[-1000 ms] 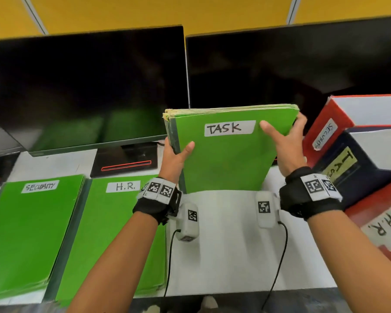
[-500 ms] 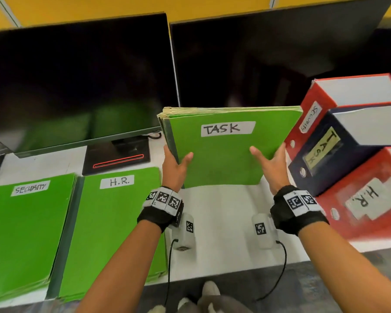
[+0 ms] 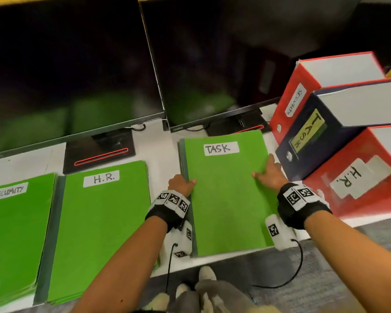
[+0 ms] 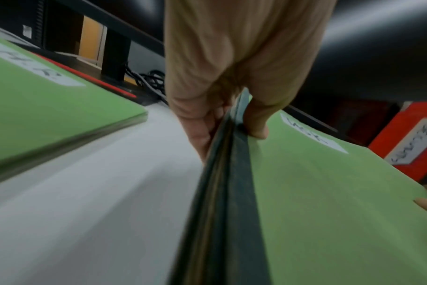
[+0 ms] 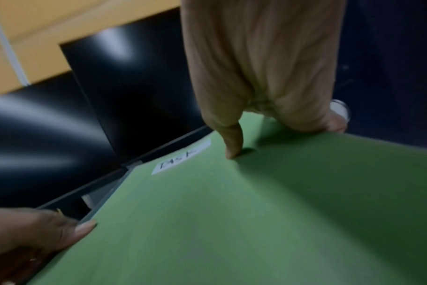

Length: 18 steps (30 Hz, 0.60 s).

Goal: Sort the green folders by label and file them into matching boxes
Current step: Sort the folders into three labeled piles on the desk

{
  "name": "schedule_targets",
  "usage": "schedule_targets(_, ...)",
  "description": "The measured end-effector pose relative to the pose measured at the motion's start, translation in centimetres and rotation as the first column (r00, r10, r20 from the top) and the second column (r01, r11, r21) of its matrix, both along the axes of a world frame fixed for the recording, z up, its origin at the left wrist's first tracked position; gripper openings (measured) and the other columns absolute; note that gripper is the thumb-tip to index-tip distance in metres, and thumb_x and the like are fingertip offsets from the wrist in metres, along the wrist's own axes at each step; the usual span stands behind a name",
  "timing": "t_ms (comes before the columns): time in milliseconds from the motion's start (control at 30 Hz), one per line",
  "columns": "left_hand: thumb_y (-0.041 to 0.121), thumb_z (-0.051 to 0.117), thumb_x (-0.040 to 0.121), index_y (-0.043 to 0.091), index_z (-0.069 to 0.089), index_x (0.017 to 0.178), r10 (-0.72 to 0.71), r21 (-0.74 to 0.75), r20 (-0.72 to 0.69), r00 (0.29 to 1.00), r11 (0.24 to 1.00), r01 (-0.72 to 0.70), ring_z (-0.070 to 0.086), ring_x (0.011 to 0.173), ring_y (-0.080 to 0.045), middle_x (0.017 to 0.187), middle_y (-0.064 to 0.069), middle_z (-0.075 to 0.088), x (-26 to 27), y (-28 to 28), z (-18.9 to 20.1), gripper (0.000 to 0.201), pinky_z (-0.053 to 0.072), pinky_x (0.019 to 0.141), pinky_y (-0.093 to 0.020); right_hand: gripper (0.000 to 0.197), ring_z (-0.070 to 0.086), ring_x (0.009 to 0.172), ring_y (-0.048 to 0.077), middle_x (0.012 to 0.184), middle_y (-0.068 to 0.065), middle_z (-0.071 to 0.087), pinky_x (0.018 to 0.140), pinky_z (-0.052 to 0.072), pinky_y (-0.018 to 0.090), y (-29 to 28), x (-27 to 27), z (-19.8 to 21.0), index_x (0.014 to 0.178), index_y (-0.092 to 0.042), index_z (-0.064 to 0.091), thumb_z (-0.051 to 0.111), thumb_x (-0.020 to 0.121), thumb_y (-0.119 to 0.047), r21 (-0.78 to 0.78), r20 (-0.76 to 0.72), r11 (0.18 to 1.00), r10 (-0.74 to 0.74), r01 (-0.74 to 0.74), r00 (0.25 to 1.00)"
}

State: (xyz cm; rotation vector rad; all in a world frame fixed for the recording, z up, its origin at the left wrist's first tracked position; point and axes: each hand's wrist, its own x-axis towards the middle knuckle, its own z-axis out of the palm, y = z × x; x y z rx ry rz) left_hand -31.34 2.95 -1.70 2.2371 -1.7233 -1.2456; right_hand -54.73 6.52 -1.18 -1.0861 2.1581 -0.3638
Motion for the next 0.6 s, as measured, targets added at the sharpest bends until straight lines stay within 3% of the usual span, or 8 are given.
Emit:
schedule_targets(133,0.037,0.053,0.092,-0.006,0.041,0.131,-0.080,0.103,0.060,0.995,0.992,0.073,0.045,0.127,-0.033,0.138,-0.021,0.045,-1.3,0.9,-1.2,0.059,0.041,0.100,-0.034,0.096,0.012,0.141,0.040,0.151,0.027,0.008,0.114,0.020,0.043,1.0,-0.6,-0.8,0.147,-0.007,-0.011,0.062,0.088,-0.028,0.175,-0.076,0.984,0.059,-0.045,0.995)
schedule_targets(267,0.041,0.054,0.091,-0.004,0.042,0.130,-0.139,0.151,0.104,0.985,0.981,0.122,0.046,0.126,-0.033,0.137,-0.021,0.045,-2.0,0.4,-1.4,0.061,0.042,0.098,-0.034,0.101,0.013,0.140,0.040,0.150,0.025,0.010,0.113,0.022,0.043,1.1,-1.0,-1.4,0.148,-0.010,-0.010,0.066,0.085,-0.030,0.228,-0.094,0.970,0.105,-0.082,0.990)
schedule_targets(400,0.043,0.052,0.091,-0.002,0.041,0.131,-0.161,0.140,0.166,0.973,0.980,0.138,0.048,0.125,-0.032,0.136,-0.018,0.046,-2.8,-0.3,-1.5,0.062,0.042,0.098,-0.034,0.104,0.000,0.143,0.038,0.153,0.023,-0.002,0.116,0.015,0.043,1.1,-1.5,-1.7,0.149,-0.016,-0.009,0.068,0.081,-0.036,0.248,-0.084,0.956,0.183,-0.157,0.979)
schedule_targets(500,0.045,0.049,0.092,0.000,0.041,0.131,-0.196,0.131,0.201,0.960,0.976,0.172,0.047,0.125,-0.031,0.137,-0.017,0.046,-3.8,-0.4,-2.0,0.060,0.041,0.100,-0.034,0.104,-0.012,0.144,0.035,0.154,0.017,-0.021,0.117,0.009,0.050,1.2,-1.8,-2.1,0.149,-0.021,-0.006,0.069,0.079,-0.041,0.272,-0.092,0.936,0.256,-0.223,0.962)
schedule_targets(600,0.045,0.050,0.091,0.000,0.043,0.129,-0.196,0.127,0.181,0.964,0.976,0.175,0.048,0.124,-0.032,0.135,-0.017,0.048,-4.5,-0.2,-2.4,0.059,0.041,0.098,-0.034,0.105,-0.018,0.143,0.034,0.153,0.013,-0.027,0.113,0.007,0.059,1.5,-1.9,-2.8,0.149,-0.022,-0.008,0.066,0.079,-0.047,0.338,-0.145,0.899,0.342,-0.279,0.928)
